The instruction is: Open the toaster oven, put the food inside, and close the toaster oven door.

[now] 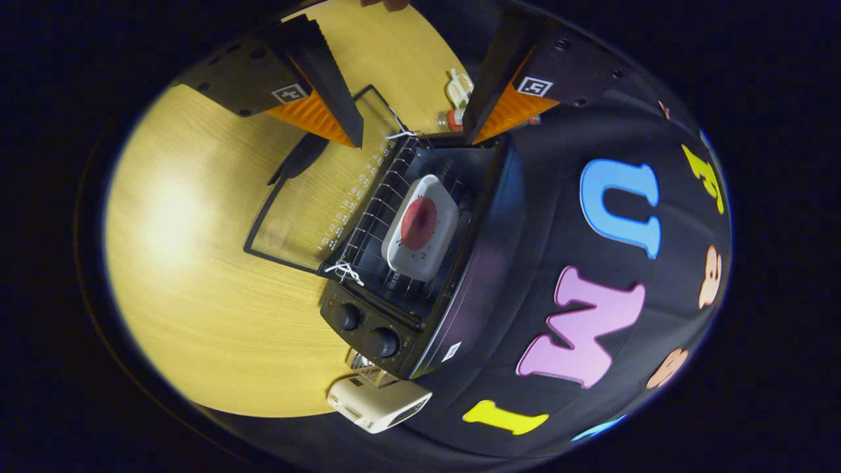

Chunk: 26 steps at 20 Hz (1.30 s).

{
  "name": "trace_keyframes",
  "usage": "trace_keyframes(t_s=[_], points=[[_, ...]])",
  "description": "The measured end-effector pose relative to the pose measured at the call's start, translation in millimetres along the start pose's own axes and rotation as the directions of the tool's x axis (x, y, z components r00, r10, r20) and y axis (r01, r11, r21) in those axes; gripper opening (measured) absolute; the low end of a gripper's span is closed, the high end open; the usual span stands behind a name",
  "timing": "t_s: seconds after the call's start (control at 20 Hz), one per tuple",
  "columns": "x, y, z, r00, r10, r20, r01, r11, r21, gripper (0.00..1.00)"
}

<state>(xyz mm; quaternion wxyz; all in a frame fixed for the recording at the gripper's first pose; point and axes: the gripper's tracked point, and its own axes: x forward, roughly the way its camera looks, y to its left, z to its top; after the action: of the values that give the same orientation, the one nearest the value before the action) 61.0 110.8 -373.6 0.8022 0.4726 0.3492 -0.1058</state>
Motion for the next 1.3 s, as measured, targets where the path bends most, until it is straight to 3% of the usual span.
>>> trace_keyframes(t_s=[0.1,0.25,0.35,0.6,0.65,0.9,1.15,1.3], points=[[-11.5,-23.7,-2.1,0.998,-0.055,0.033,0.061,0.973,-0.223,0.99],[-22.2,-45.7,-10.6,0.990,-0.090,0.109,0.136,0.810,-0.570,0.98],[-19.4,-62.1,-23.6,0.988,-0.129,0.089,0.155,0.721,-0.676,0.99],[7.4,-109.4,-49.9,0.964,-0.265,0.007,0.170,0.600,-0.782,0.99],[14.5,-115.0,-51.5,0.960,-0.279,-0.002,0.168,0.585,-0.794,0.99],[41.9,-126.3,-47.6,0.944,-0.329,-0.014,0.192,0.583,-0.789,0.99],[52.7,-125.3,-42.0,0.936,-0.353,0.008,0.203,0.518,-0.831,0.99],[54.5,-125.6,-41.6,0.933,-0.359,0.002,0.204,0.526,-0.826,0.99]])
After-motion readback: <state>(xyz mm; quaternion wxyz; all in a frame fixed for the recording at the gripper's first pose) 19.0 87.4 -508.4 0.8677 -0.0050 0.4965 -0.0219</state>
